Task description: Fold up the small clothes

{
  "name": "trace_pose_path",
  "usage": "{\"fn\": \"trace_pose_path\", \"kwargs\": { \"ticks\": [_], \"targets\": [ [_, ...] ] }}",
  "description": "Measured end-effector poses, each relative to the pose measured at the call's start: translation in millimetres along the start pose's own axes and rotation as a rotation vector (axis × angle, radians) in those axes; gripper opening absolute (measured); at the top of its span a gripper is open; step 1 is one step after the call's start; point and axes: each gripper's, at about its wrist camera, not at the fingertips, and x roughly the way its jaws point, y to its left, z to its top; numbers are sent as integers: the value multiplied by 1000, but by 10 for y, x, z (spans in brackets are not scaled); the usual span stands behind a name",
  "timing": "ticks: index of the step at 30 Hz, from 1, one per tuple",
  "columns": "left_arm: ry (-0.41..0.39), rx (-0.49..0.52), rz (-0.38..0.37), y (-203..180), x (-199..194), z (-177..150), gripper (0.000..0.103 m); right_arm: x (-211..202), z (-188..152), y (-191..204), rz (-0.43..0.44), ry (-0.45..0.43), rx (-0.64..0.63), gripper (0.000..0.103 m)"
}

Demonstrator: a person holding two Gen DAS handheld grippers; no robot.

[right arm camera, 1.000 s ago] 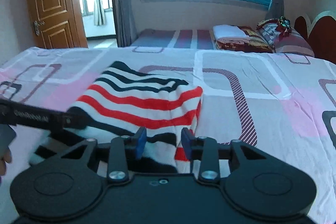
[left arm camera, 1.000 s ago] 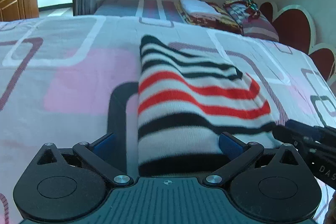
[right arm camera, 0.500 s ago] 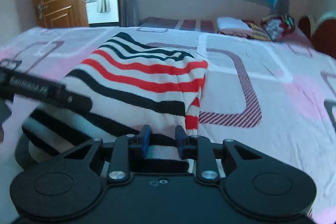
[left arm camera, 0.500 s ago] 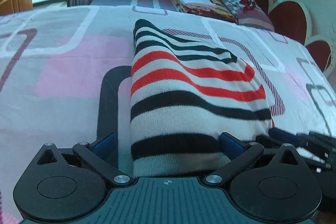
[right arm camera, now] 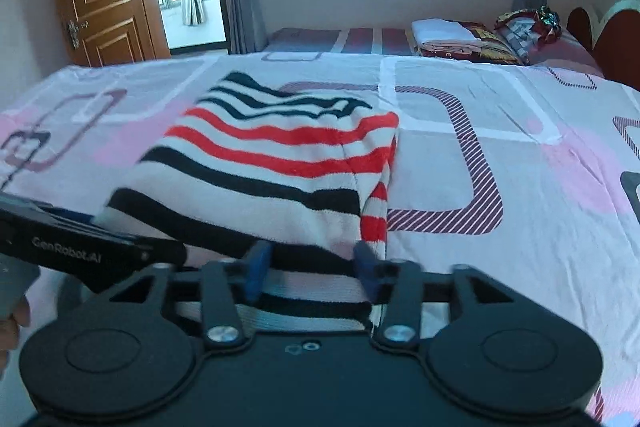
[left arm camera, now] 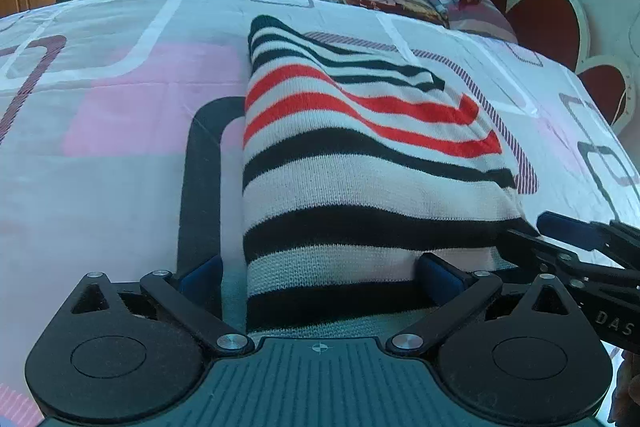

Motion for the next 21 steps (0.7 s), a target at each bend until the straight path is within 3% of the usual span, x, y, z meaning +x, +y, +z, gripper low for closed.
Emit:
{"fn": "trace_pose_path", "kwargs": {
  "ticks": [9,19,21],
  "targets": [
    [-27,-10,41,15,-73,147,103,-102,23,-173,7,-3,80,61],
    [-16,26,71,-76,-12,164,103,-49,8,-194,5,13,82,63],
    [-13,26,68,-80,-4,175,103,-39,18,-200,3,15,79,68]
  ]
}}
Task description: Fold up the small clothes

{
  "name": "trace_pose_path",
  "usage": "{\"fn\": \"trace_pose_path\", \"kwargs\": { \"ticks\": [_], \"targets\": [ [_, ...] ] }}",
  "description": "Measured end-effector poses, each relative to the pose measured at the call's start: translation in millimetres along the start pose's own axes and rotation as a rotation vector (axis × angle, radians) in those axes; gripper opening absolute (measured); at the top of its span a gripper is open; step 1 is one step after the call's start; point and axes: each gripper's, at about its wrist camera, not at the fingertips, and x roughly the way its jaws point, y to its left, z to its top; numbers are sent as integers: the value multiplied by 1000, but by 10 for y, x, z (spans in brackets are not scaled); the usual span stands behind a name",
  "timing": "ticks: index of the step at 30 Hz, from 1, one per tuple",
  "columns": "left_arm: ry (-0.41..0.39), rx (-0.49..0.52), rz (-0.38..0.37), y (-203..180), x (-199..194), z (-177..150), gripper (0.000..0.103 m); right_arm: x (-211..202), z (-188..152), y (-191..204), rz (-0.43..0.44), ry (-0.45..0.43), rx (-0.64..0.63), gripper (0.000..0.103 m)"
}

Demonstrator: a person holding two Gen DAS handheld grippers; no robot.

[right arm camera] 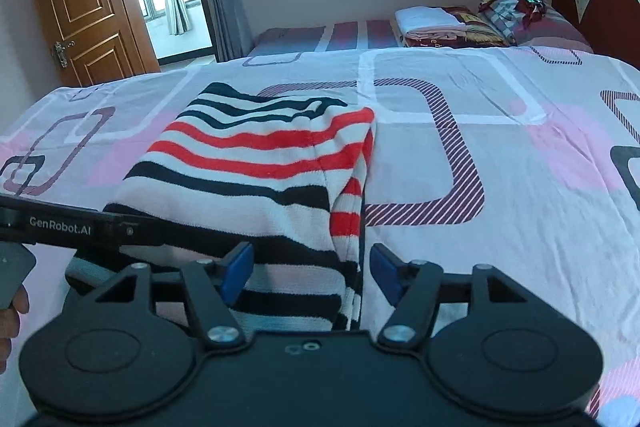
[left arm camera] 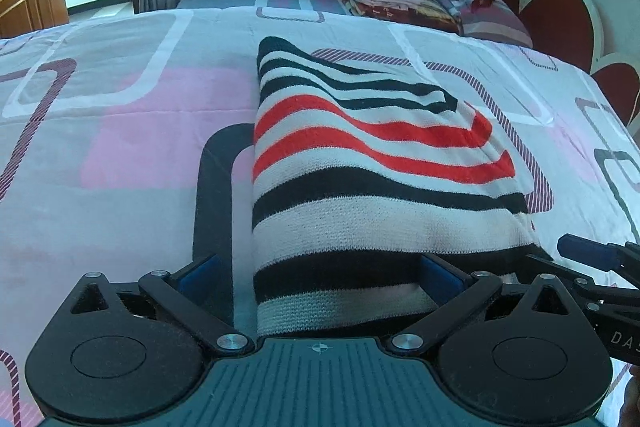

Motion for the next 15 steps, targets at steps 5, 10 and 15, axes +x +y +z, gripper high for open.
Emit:
{"fn": "trace_pose_path", "kwargs": {
  "ticks": [5,10,15],
  "targets": [
    [0,6,-6,-37,25,38,103,43,49,-27,6,1,10,70],
    [4,-2,-21,-33,42,67,103,114,101,-10,5,5,-8,70],
    [4,-35,-51,25,12,150,103,137,169,18,3,-11,-8,72]
  ]
}}
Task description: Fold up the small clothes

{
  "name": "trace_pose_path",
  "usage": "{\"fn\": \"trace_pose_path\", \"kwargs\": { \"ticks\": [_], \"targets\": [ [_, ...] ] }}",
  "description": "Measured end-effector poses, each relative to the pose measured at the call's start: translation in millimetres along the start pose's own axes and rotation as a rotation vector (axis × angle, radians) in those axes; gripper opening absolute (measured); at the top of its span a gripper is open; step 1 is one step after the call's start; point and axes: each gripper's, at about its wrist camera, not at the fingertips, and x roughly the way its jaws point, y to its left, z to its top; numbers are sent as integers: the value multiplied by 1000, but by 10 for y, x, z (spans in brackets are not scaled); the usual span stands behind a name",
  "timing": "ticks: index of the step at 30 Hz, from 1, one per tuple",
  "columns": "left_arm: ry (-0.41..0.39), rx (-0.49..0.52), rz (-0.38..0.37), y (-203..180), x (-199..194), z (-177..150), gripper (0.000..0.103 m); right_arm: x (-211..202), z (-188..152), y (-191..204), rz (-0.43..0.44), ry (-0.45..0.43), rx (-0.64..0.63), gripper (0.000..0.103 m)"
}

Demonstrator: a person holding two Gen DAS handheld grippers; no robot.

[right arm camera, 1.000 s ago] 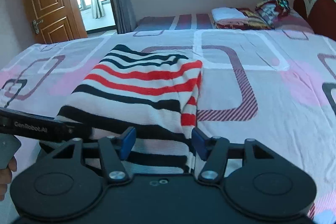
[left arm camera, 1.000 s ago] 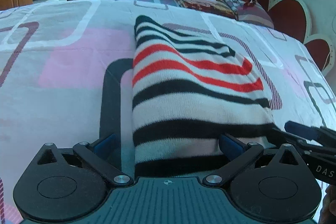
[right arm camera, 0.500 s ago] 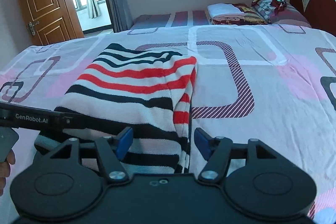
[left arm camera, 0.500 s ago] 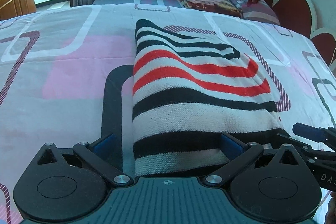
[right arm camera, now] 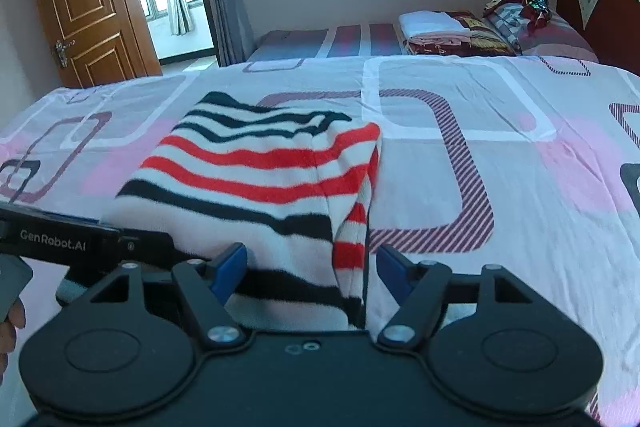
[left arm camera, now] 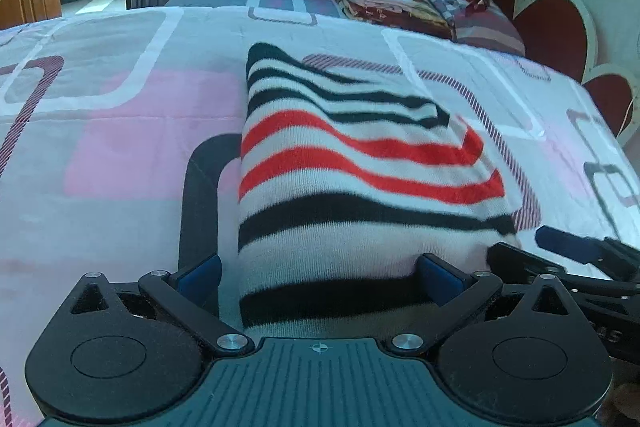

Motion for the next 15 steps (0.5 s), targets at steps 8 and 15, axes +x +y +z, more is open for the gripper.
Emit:
{"fn": "trace_pose_path", "kwargs": {
  "ticks": [8,15],
  "targets": [
    [25,-68,-61,140,270,122,103,288,182,-39,-41,16,54,79],
    [57,-110,-124,169,492,141,103,528,173,-112,-32,42,121,82]
  ]
}}
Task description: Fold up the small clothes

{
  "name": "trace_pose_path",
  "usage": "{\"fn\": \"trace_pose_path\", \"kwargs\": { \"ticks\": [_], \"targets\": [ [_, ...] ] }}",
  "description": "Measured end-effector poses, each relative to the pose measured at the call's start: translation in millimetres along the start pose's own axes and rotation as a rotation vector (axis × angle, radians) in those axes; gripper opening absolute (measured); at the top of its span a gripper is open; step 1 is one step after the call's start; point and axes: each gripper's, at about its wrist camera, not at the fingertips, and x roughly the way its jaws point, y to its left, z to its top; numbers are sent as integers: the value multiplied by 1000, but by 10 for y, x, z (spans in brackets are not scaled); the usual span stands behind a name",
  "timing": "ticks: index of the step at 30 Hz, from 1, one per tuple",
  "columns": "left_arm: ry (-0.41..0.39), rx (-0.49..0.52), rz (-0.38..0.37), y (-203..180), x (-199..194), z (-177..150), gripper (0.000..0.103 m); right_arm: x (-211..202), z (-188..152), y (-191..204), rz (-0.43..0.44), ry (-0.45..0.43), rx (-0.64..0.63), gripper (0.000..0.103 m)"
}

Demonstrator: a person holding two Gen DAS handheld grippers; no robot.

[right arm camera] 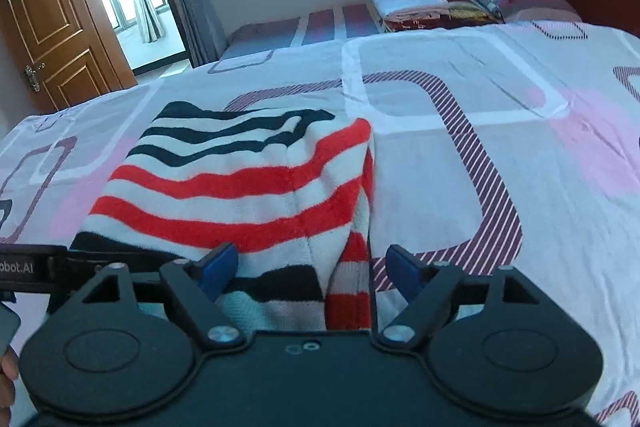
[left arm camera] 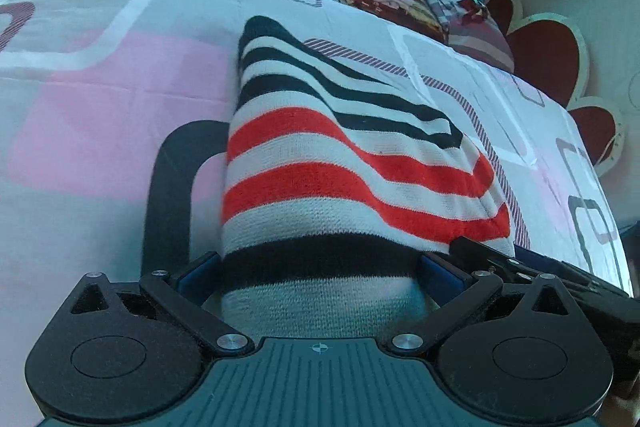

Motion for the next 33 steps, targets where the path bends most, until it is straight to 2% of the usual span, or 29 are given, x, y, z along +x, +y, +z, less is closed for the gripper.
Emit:
{"fn": "trace_pose_path", "kwargs": {
  "ticks": [6,10,11,12,13,22,24,26,29,33],
  "targets": [
    [6,29,-15,-57,93,56,103,98,55,-53,20,51,8,87],
    [13,36,-28,-55,108,79,102,153,36,-247,117,84,106,85],
    [14,33,-32,-43,97,80,99,149,34,-259,131,85,101,80],
    [14,28,-36,-39,86,83,96,141,37,-263,156,88,103,62],
    [12,28,-38,-40,73,84,95,127,41,-272,201,93,123,59],
    [-1,34,-8,-103,123,84,92,143,32,-215,205,65,104,55],
    [-4,54,5,-146,78,88,84,133,26,-237,210,64,115,50],
    [-17,73,17,-173,15,92,77,57,27,-196,205,47,109,37],
    [-22,84,19,-167,-48,107,72,-48,21,-118,198,15,89,35],
    [-48,84,21,-137,-192,106,69,-151,52,-112,262,-8,139,35]
  ]
}}
